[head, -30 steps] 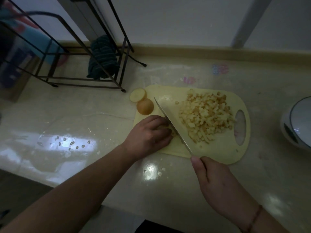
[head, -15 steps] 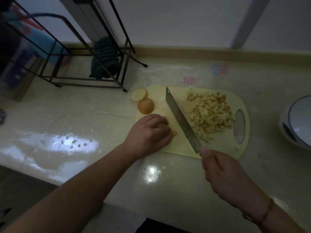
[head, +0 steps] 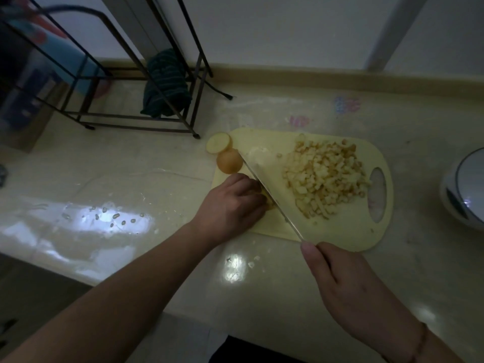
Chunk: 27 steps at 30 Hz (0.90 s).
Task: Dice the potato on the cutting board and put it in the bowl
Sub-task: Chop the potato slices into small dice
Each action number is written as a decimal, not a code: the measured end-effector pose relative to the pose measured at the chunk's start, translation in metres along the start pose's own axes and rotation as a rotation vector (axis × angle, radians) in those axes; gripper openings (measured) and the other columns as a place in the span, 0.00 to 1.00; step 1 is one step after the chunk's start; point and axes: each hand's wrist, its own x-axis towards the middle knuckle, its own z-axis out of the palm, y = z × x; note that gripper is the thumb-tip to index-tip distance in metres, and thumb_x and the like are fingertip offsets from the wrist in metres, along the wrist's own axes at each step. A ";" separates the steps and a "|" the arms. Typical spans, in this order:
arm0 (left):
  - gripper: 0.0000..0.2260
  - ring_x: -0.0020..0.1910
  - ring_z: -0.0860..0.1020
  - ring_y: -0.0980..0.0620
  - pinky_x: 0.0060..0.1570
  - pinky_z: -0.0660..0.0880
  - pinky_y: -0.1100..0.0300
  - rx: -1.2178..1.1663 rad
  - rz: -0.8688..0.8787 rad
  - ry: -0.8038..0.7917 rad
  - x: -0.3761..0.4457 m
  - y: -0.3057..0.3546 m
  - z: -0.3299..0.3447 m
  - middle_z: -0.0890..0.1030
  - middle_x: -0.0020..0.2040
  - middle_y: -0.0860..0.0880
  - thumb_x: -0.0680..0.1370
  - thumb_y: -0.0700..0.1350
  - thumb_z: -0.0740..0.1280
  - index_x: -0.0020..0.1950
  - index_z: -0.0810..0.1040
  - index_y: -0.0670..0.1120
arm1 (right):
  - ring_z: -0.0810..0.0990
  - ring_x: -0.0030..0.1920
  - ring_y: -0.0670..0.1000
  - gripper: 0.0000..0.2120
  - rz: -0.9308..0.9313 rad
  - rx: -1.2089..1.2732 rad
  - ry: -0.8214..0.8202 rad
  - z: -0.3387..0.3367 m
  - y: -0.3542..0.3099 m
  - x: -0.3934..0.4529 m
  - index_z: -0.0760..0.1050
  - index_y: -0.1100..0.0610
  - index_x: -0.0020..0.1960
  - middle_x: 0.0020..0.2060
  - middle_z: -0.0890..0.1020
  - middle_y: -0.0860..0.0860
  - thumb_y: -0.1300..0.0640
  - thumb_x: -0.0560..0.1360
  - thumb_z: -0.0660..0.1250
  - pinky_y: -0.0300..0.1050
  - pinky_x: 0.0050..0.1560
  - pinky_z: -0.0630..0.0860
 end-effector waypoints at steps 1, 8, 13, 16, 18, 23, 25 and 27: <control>0.08 0.51 0.80 0.42 0.46 0.78 0.50 -0.005 -0.001 -0.005 0.000 0.000 0.000 0.83 0.52 0.43 0.79 0.46 0.71 0.51 0.86 0.43 | 0.75 0.31 0.44 0.27 -0.008 0.002 0.002 0.000 0.001 -0.001 0.67 0.52 0.30 0.29 0.77 0.44 0.35 0.78 0.49 0.36 0.37 0.68; 0.08 0.51 0.80 0.41 0.44 0.79 0.49 -0.036 0.002 -0.015 0.000 -0.002 0.000 0.83 0.47 0.44 0.79 0.46 0.70 0.50 0.87 0.43 | 0.76 0.37 0.46 0.30 0.020 -0.037 -0.004 0.004 0.007 -0.005 0.70 0.50 0.35 0.29 0.77 0.48 0.29 0.72 0.43 0.48 0.44 0.71; 0.07 0.48 0.80 0.43 0.43 0.78 0.53 -0.041 0.028 0.012 0.003 -0.001 -0.003 0.82 0.44 0.46 0.78 0.44 0.71 0.48 0.87 0.43 | 0.75 0.33 0.46 0.29 0.047 -0.009 -0.033 -0.001 0.003 0.002 0.69 0.53 0.32 0.27 0.75 0.49 0.34 0.77 0.45 0.45 0.40 0.70; 0.07 0.47 0.81 0.43 0.43 0.78 0.53 -0.049 0.030 0.024 0.001 -0.002 -0.004 0.83 0.45 0.46 0.78 0.44 0.71 0.48 0.87 0.43 | 0.75 0.33 0.46 0.26 0.059 -0.035 -0.037 0.003 -0.003 0.009 0.68 0.53 0.31 0.25 0.74 0.48 0.35 0.74 0.46 0.41 0.37 0.67; 0.07 0.48 0.80 0.43 0.43 0.78 0.53 -0.058 0.026 0.021 0.000 -0.003 -0.003 0.83 0.46 0.46 0.78 0.45 0.71 0.49 0.87 0.43 | 0.75 0.33 0.46 0.26 0.052 -0.045 -0.038 0.007 -0.003 0.012 0.68 0.53 0.31 0.25 0.74 0.49 0.35 0.74 0.46 0.41 0.35 0.66; 0.08 0.49 0.79 0.43 0.44 0.78 0.51 -0.057 0.015 0.013 -0.002 -0.002 0.001 0.82 0.47 0.45 0.79 0.46 0.72 0.51 0.87 0.43 | 0.74 0.31 0.45 0.24 0.027 -0.045 -0.021 0.009 -0.004 0.014 0.66 0.51 0.31 0.23 0.72 0.47 0.35 0.74 0.46 0.42 0.34 0.62; 0.07 0.49 0.79 0.42 0.44 0.78 0.51 -0.047 0.014 0.029 -0.003 0.000 0.001 0.82 0.47 0.44 0.78 0.45 0.73 0.51 0.86 0.42 | 0.73 0.30 0.45 0.27 0.026 -0.038 -0.011 0.010 0.000 0.016 0.66 0.52 0.30 0.23 0.73 0.48 0.34 0.75 0.46 0.42 0.34 0.62; 0.07 0.49 0.79 0.42 0.44 0.78 0.50 -0.040 0.003 0.050 -0.005 0.001 0.003 0.82 0.47 0.43 0.77 0.45 0.74 0.50 0.86 0.42 | 0.72 0.27 0.44 0.30 0.068 0.015 0.007 0.007 0.009 0.018 0.67 0.54 0.30 0.24 0.74 0.47 0.32 0.76 0.46 0.41 0.31 0.63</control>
